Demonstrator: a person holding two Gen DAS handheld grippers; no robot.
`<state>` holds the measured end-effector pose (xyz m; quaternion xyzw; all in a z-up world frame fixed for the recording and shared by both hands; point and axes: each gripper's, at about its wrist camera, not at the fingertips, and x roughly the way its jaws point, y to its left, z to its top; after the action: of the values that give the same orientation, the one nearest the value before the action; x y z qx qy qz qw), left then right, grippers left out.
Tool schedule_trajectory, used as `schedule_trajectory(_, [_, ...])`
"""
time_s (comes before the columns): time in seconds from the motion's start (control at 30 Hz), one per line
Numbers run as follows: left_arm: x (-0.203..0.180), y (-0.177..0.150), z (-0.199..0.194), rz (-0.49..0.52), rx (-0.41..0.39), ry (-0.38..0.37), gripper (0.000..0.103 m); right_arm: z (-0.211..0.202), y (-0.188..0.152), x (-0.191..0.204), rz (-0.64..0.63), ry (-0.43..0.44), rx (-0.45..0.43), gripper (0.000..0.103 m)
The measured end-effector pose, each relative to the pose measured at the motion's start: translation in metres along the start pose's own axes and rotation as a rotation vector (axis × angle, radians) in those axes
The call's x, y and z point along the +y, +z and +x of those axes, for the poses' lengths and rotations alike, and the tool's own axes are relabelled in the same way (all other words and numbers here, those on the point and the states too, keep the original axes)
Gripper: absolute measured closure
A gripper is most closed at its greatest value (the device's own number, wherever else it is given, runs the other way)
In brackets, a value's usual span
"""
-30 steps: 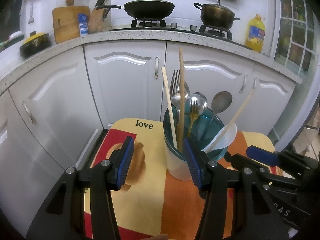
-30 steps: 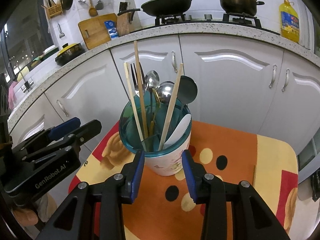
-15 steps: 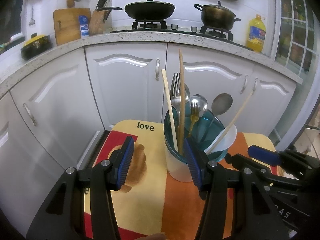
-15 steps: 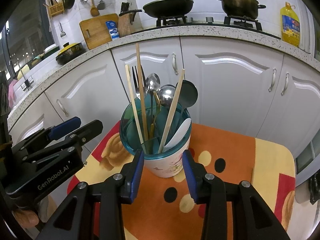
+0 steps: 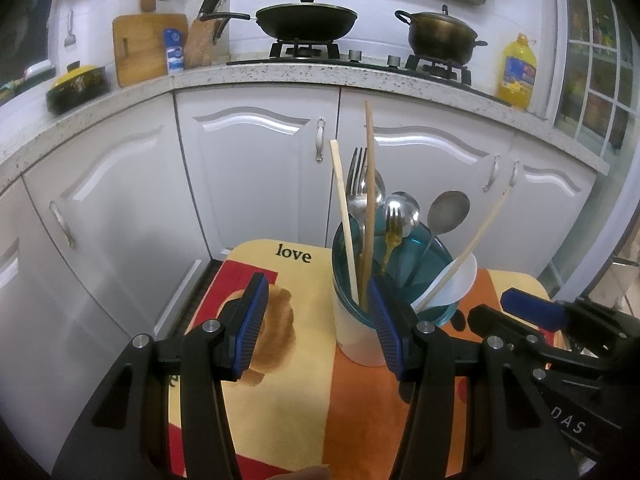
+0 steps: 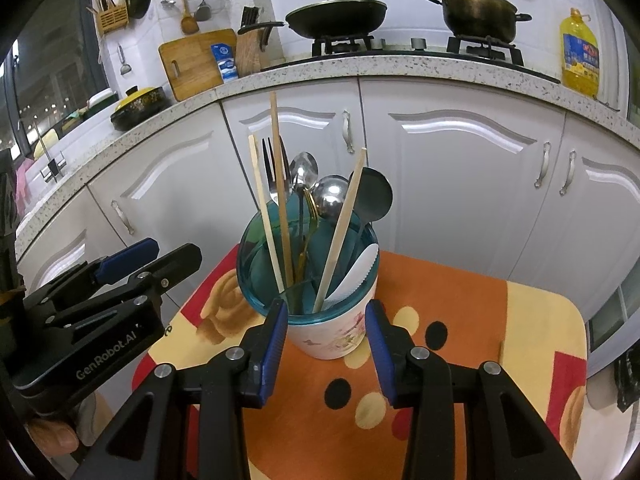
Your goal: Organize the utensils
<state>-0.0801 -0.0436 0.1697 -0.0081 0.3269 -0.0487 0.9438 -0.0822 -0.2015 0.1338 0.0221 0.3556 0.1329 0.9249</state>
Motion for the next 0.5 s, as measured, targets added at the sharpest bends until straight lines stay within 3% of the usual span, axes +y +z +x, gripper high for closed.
schedule_trajectory(0.5, [-0.0016,0.001,-0.0019,0.005,-0.005,0.005,0.052,-0.0035,0.0011,0.0023,-0.007,-0.003,-0.01,0.064])
